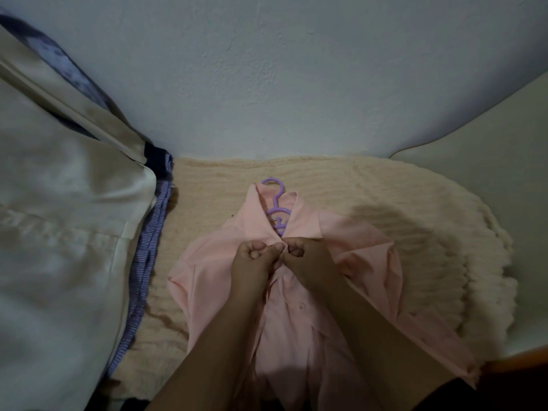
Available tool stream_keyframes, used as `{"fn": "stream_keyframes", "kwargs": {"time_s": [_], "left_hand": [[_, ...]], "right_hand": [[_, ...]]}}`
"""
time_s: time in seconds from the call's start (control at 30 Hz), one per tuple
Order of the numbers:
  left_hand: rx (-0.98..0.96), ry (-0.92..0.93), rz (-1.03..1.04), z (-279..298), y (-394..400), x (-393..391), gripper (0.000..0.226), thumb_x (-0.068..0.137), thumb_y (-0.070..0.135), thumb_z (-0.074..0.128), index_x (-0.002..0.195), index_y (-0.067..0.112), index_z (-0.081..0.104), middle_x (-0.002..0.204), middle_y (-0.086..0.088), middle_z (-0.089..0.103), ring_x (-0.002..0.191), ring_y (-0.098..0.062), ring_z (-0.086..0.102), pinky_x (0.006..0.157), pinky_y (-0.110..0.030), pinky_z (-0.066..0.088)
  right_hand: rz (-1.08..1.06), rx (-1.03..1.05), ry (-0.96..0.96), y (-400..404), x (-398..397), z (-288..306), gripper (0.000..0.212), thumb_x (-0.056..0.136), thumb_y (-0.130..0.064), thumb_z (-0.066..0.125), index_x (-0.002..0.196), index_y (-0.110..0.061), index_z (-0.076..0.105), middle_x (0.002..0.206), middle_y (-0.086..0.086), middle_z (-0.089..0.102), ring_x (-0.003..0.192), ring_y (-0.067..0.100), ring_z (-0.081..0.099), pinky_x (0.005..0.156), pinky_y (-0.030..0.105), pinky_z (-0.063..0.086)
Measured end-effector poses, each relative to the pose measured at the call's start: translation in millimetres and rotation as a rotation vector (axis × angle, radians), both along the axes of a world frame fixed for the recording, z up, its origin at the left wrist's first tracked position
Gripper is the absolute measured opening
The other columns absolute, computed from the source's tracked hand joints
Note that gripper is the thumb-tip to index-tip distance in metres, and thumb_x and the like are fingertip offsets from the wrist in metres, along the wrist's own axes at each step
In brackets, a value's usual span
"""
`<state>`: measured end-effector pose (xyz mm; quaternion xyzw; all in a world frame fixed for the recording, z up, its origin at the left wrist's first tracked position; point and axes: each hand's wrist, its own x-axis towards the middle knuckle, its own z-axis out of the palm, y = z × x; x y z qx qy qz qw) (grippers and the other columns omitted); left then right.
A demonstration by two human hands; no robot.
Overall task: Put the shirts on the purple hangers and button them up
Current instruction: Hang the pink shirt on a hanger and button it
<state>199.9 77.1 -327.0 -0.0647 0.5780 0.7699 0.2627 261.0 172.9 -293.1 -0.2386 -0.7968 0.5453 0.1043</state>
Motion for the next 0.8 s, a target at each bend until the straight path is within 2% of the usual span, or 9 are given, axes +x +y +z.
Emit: {"fn": "stream_keyframes", "kwargs": {"time_s": [0.1,0.17,0.23,0.37,0.47,0.53,0.6,0.7,0.8], "left_hand": [[0.0,-0.003,-0.004,-1,0,1,0.027,0.081,0.002,0.071,0.09,0.011,0.047,0.069,-0.014,0.051,0.063,-0.022,0.056,0.064,-0.033,0.047],[-0.015,-0.002,0.002,0,-1,2,0.024,0.083,0.001,0.069,0.088,0.011,0.048,0.07,-0.014,0.051,0.059,-0.02,0.057,0.063,-0.032,0.049],[-0.012,-0.008,0.008,2,-2,3,0.023,0.083,0.001,0.069,0.087,0.011,0.048,0.072,-0.015,0.052,0.06,-0.019,0.058,0.063,-0.031,0.05],[-0.024,-0.001,0.02,2,-1,4,0.026,0.08,0.0,0.072,0.084,0.012,0.048,0.075,-0.016,0.055,0.078,-0.027,0.058,0.071,-0.036,0.047],[-0.037,0.013,0.007,2,-2,6,0.021,0.08,0.004,0.073,0.076,0.01,0.054,0.075,-0.02,0.06,0.079,-0.028,0.056,0.071,-0.036,0.045],[-0.038,0.015,-0.031,5,-4,8,0.012,0.081,0.007,0.072,0.076,0.007,0.062,0.08,-0.023,0.065,0.078,-0.027,0.057,0.072,-0.036,0.046],[-0.03,0.017,-0.053,8,-5,10,0.005,0.083,0.007,0.071,0.079,0.004,0.068,0.081,-0.019,0.07,0.075,-0.024,0.061,0.073,-0.033,0.051],[-0.018,0.016,-0.06,14,-6,13,0.004,0.083,0.006,0.07,0.081,0.005,0.074,0.082,-0.015,0.074,0.075,-0.019,0.068,0.071,-0.025,0.056],[-0.008,0.017,-0.076,17,-7,14,0.009,0.082,0.004,0.069,0.079,0.008,0.077,0.084,-0.016,0.074,0.076,-0.018,0.07,0.07,-0.023,0.056]], "right_hand": [[-0.039,0.088,-0.019,-3,-3,-4,0.015,0.087,-0.003,0.057,0.087,0.003,0.071,0.061,-0.002,0.063,0.052,-0.004,0.053,0.056,0.012,0.04],[-0.078,0.102,-0.026,-4,-4,-6,0.017,0.087,-0.006,0.057,0.086,0.001,0.072,0.073,0.01,0.07,0.062,0.005,0.056,0.06,0.019,0.041],[-0.093,0.112,-0.029,-3,-5,-7,0.017,0.088,-0.007,0.057,0.089,-0.001,0.073,0.081,0.011,0.072,0.071,0.011,0.059,0.06,0.013,0.039],[-0.128,0.007,0.0,2,-4,-9,0.019,0.087,-0.004,0.06,0.1,-0.001,0.072,0.093,0.009,0.072,0.083,0.01,0.062,0.073,0.016,0.046],[-0.142,-0.183,0.029,5,-3,-9,0.019,0.085,0.001,0.063,0.101,0.002,0.071,0.086,0.007,0.072,0.075,0.007,0.062,0.072,0.015,0.049],[-0.145,-0.27,0.023,6,-3,-8,0.017,0.084,0.002,0.063,0.099,0.002,0.072,0.072,-0.003,0.07,0.064,-0.001,0.06,0.065,0.013,0.048],[-0.137,-0.3,0.015,7,-4,-6,0.016,0.084,0.001,0.063,0.097,-0.001,0.072,0.064,-0.011,0.067,0.056,-0.007,0.059,0.06,0.009,0.046],[-0.141,-0.299,0.01,7,-5,-4,0.014,0.085,0.001,0.062,0.096,-0.003,0.071,0.069,-0.006,0.066,0.054,-0.009,0.059,0.059,0.006,0.046],[-0.152,-0.261,0.005,7,-6,-5,0.013,0.085,0.0,0.062,0.094,0.0,0.071,0.071,-0.001,0.065,0.055,-0.007,0.057,0.058,0.006,0.046]]}}
